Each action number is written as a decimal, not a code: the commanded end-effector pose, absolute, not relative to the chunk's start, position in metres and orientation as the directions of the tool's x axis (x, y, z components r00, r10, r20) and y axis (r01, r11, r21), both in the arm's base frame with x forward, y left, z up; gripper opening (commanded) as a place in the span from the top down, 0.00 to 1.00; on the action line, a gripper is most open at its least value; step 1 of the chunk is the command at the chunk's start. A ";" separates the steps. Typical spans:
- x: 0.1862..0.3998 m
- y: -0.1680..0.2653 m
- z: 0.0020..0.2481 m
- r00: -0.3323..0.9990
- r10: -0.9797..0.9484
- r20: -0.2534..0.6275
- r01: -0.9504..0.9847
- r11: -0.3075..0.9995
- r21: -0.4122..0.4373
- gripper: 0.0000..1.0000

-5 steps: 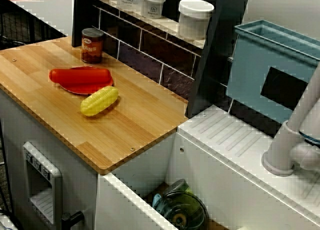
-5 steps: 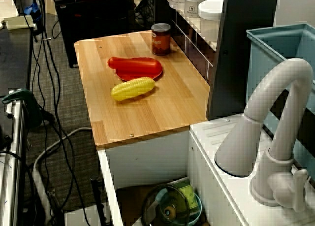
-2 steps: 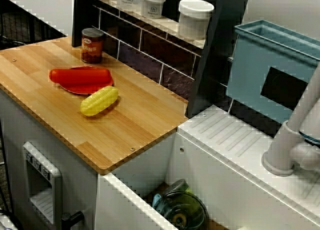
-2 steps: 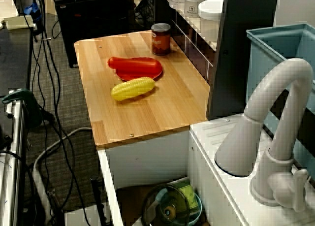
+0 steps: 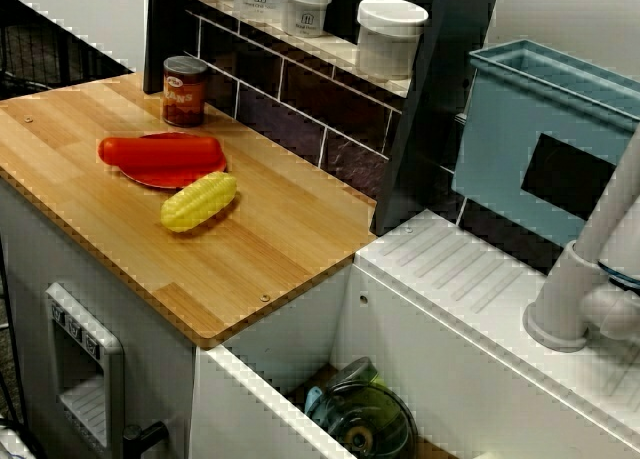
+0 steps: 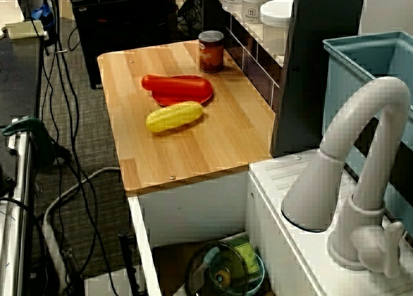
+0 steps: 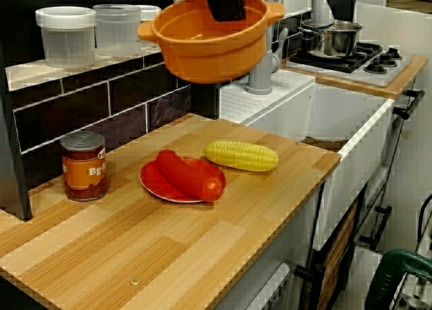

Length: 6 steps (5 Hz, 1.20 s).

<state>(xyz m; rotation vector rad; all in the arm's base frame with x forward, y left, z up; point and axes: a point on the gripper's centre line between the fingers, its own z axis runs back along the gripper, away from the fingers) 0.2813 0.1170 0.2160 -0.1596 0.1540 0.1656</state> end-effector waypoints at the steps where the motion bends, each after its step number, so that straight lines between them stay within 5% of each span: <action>1: 0.271 0.102 0.240 0.995 0.086 -0.058 -0.093 0.987 -0.129 1.00; 6: 0.250 0.062 0.232 1.000 0.007 -0.008 -0.007 0.999 -0.046 1.00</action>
